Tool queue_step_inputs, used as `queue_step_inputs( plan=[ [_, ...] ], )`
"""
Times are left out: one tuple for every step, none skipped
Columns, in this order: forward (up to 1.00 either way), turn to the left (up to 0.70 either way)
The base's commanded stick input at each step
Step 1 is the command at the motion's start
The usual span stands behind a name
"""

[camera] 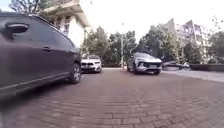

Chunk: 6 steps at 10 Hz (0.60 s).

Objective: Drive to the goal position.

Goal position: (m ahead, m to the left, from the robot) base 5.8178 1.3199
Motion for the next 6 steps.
queue_step_inputs(
  plan=[
    [0.70, 0.00],
    [0.70, 0.00],
    [0.70, 0.00],
    [0.70, 0.00],
    [0.70, 0.00],
    [0.70, 0.00]
  ],
)
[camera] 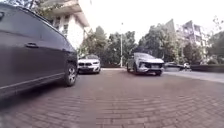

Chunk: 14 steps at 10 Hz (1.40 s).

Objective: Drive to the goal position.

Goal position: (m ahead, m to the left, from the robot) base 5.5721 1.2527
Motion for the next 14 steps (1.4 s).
queue_step_inputs(
  plan=[
    [0.70, 0.00],
    [0.70, 0.00],
    [0.70, 0.00],
    [0.70, 0.00],
    [0.70, 0.00],
    [0.70, 0.00],
    [0.70, 0.00],
    [0.70, 0.00],
    [0.70, 0.00],
    [0.70, 0.00],
    [0.70, 0.00],
    [0.70, 0.00],
    [0.70, 0.00],
    [0.70, 0.00]
  ],
)
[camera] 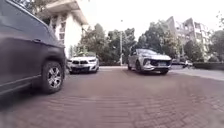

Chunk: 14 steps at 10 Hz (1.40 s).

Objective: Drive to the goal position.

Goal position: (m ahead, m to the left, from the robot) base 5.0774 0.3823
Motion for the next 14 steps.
queue_step_inputs(
  plan=[
    [0.70, 0.00],
    [0.70, 0.00],
    [0.70, 0.00],
    [0.70, 0.00],
    [0.70, 0.00],
    [0.70, 0.00],
    [0.70, 0.00],
    [0.70, 0.00],
    [0.70, 0.00],
    [0.70, 0.00],
    [0.70, 0.00],
    [0.70, 0.00],
    [0.70, 0.00],
    [0.70, 0.00]
  ],
)
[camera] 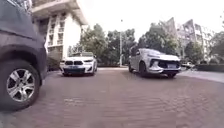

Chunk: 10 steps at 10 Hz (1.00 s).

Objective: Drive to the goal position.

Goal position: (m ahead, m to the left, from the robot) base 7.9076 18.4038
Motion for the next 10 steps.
queue_step_inputs(
  plan=[
    [0.70, 0.00],
    [0.70, 0.00],
    [0.70, 0.00],
    [0.70, 0.00],
    [0.70, 0.00],
    [0.70, 0.00],
    [0.70, 0.00],
    [0.70, 0.00],
    [0.70, 0.00],
    [0.70, 0.00]
  ],
)
